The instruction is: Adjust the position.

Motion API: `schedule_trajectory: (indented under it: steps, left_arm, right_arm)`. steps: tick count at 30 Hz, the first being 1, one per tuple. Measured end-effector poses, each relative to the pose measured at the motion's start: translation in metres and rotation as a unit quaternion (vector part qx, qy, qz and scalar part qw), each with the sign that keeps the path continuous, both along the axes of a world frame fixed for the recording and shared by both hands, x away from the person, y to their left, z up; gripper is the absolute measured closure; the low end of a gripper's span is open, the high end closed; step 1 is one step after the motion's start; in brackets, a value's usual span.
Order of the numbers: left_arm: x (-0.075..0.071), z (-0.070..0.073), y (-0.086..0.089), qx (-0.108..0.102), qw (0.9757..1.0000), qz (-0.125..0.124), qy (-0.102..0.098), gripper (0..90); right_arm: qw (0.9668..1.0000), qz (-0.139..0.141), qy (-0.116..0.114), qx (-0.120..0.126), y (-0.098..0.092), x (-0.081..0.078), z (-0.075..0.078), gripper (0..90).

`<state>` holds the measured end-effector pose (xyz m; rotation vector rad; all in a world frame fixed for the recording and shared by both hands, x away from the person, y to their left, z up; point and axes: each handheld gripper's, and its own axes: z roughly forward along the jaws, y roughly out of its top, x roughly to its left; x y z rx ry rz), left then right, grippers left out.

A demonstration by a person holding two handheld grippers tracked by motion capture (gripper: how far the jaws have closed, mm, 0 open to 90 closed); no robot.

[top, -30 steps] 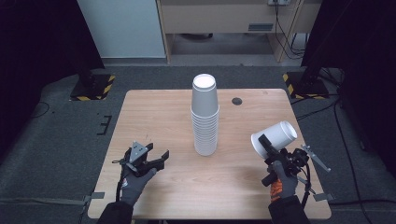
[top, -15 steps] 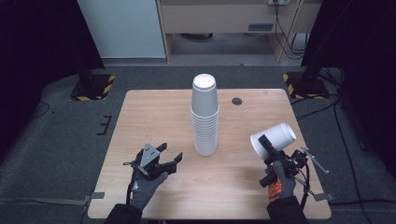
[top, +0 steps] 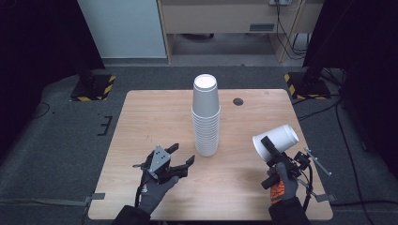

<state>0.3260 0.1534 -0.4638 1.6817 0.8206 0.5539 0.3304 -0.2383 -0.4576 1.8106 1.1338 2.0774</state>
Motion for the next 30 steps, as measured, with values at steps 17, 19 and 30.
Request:
schedule_trajectory:
  steps: [17,19,30]
  left_arm:
    - [0.004,0.010,-0.038,-0.004,0.9986,-0.048,-0.020,32.0]
    - [0.005,0.011,-0.046,-0.006,0.9982,-0.055,-0.023,32.4]
    - [0.012,0.015,-0.076,-0.017,0.9962,-0.077,-0.037,34.1]
  right_arm:
    - [0.9999,0.012,0.006,0.003,0.004,0.000,-0.001,12.7]
    - [0.9999,0.011,0.005,0.001,0.004,0.000,-0.001,12.7]
    - [0.9999,0.011,0.006,0.012,0.003,0.000,-0.002,12.7]
